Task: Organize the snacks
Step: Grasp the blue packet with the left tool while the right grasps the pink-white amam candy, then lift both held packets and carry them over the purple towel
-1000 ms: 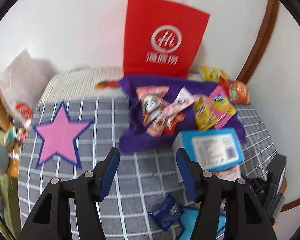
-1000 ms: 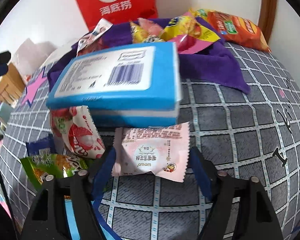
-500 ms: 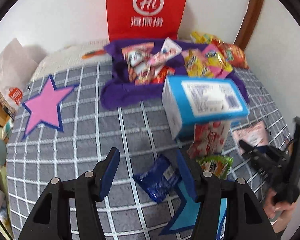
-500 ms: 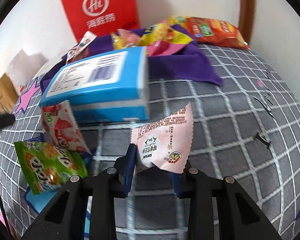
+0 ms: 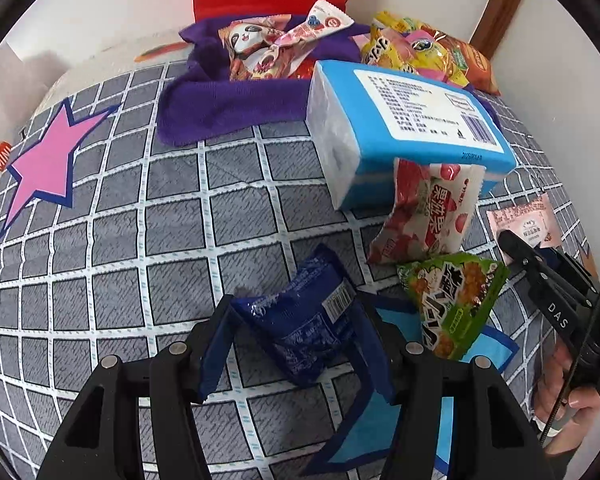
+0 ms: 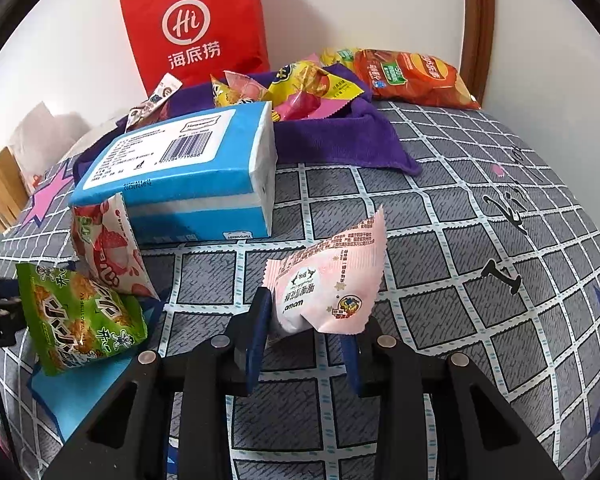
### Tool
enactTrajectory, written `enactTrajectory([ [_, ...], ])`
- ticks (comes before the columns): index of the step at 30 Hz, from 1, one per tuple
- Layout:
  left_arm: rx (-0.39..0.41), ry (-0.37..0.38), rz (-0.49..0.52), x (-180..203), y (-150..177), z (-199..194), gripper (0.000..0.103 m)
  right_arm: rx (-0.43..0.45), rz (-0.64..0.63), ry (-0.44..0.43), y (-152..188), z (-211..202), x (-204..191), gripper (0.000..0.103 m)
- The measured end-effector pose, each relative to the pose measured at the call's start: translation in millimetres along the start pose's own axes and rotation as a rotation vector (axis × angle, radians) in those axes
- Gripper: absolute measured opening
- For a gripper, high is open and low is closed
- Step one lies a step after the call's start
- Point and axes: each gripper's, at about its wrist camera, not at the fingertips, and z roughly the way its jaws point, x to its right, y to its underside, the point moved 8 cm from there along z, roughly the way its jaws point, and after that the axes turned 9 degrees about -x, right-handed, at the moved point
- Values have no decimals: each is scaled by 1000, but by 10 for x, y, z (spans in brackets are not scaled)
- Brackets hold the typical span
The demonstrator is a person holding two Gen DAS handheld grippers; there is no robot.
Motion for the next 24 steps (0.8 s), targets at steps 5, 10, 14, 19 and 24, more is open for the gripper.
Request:
enactTrajectory([
  [5,41,-7,16,4,-9,4,56,0,1,-4,-8,6,8,33],
  [10,76,-21,39,22,-18,17,57,0,5,-13,-36,29,8,34],
  [14,89,-5,32,29,-12,14,57,-5,-21,1,-48,50,-35,37],
  [19,102,0,7,-74,-38,-25,45,-16,-81,20,-52,83,-130,48],
  [24,81,84,-23,-124,-24,-63,23,-5,-43,-2,-55,57,-59,39],
])
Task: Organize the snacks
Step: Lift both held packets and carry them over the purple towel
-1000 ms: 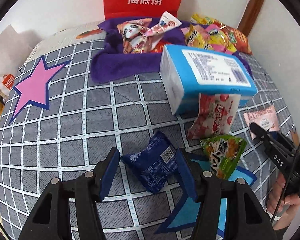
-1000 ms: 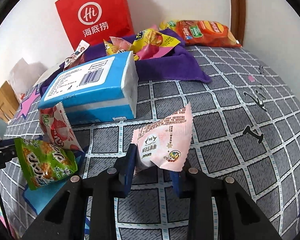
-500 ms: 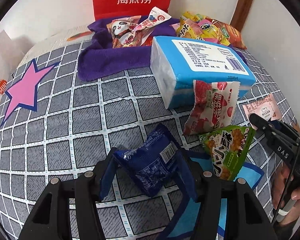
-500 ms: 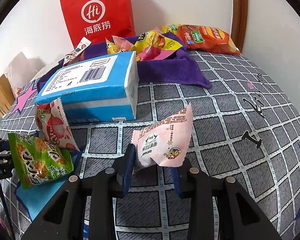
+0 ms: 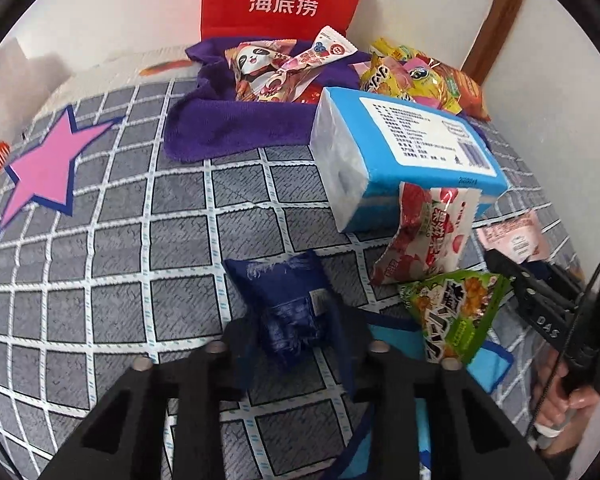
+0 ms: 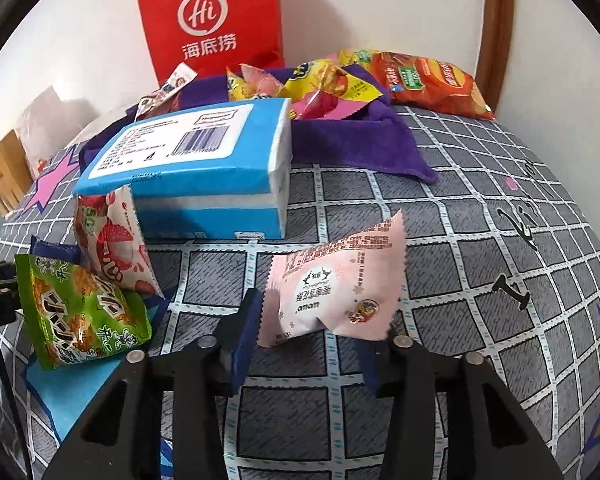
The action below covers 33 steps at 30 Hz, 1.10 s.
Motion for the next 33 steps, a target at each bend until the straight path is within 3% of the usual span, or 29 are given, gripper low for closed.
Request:
enactTrajectory([
  [6,6,8,-5,-33,4,-65,20,12,56,-69,-3,-31,67,32],
  [11,24,11,-10,-100,-57,-187,20,11,25,-30,-25,-87,26,30],
  [20,81,-9,-22,-204,-388,-444,20,61,-18,-50,-262,-416,-131,30],
  [27,128,-23,-10,-187,-786,-710,20,119,-21,-21,-700,-821,-89,30],
  [33,199,-60,6,-102,-1256,-1014,20,161,2,-30,-1289,-1077,-90,30],
])
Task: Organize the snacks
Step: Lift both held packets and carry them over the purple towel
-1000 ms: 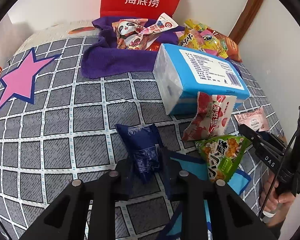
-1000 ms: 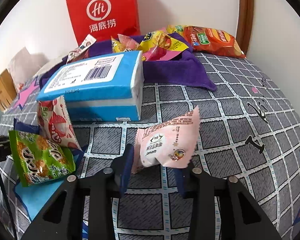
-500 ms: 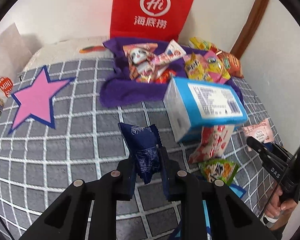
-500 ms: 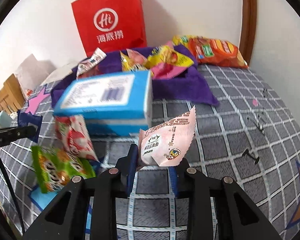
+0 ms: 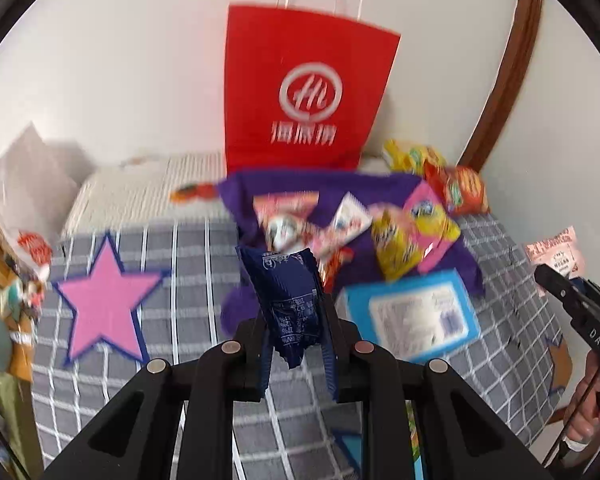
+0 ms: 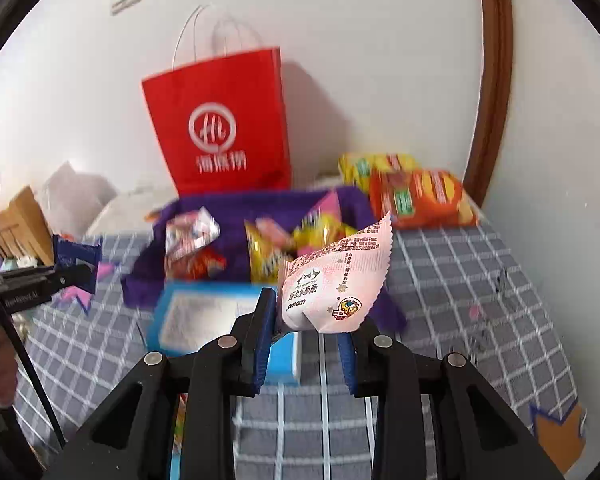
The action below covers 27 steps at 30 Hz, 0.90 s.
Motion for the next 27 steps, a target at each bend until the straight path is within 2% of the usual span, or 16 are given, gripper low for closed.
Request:
enactTrajectory([
  [8,39,-11,11,101,-472,-67,20,1,5,-35,-728,148,-141,30],
  [13,43,-6,-1,132,-663,37,20,-24,5,-69,-1001,369,-210,30],
  [23,37,4,-25,233,-979,405,20,-57,-14,-108,-1276,869,-304,30],
  [27,33,6,-39,193,-1011,581,20,-82,-9,-119,-1282,1066,-290,30],
])
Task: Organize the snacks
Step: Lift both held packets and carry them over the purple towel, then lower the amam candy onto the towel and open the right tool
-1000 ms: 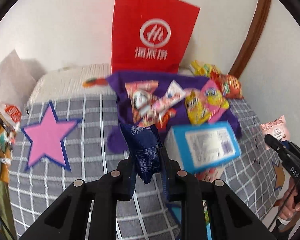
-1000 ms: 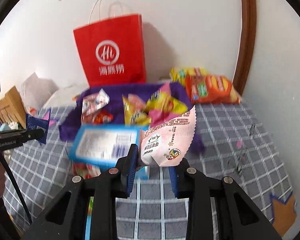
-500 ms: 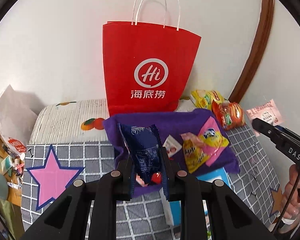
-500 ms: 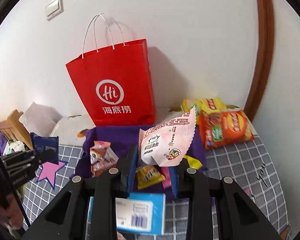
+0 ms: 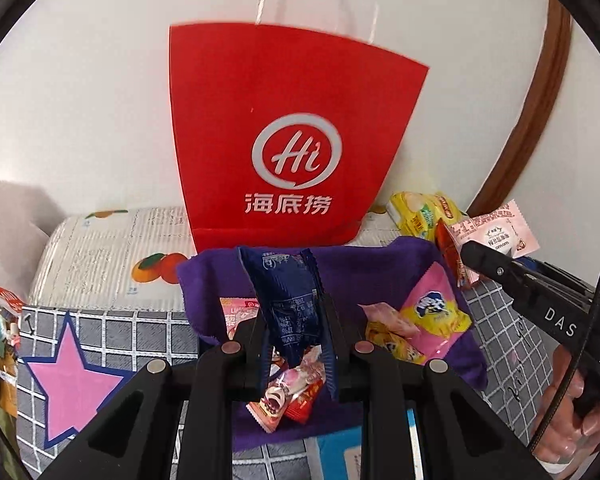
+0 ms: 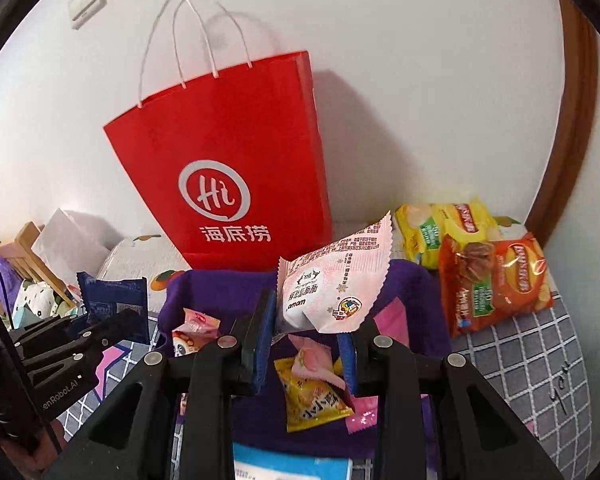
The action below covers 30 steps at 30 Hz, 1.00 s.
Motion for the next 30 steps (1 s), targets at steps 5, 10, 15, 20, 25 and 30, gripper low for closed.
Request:
enactTrajectory([
  [5,-57,18,-32,-113,37,209,20,-71,-8,-1,49,228,66,30],
  [10,-80,31,-51,-200,41,278,20,-167,-31,1,156,528,76,30],
  [15,-106,47,-64,-231,60,356,20,-229,-39,-17,246,720,-13,30],
  [20,-100,37,-64,-234,59,353,20,-215,-83,-26,258,663,-171,30],
  [25,-88,17,-65,-246,51,327,20,-225,-100,-26,268,656,-224,30],
  [30,-89,18,-59,-211,60,325,20,-213,-121,-24,249,585,-274,32],
])
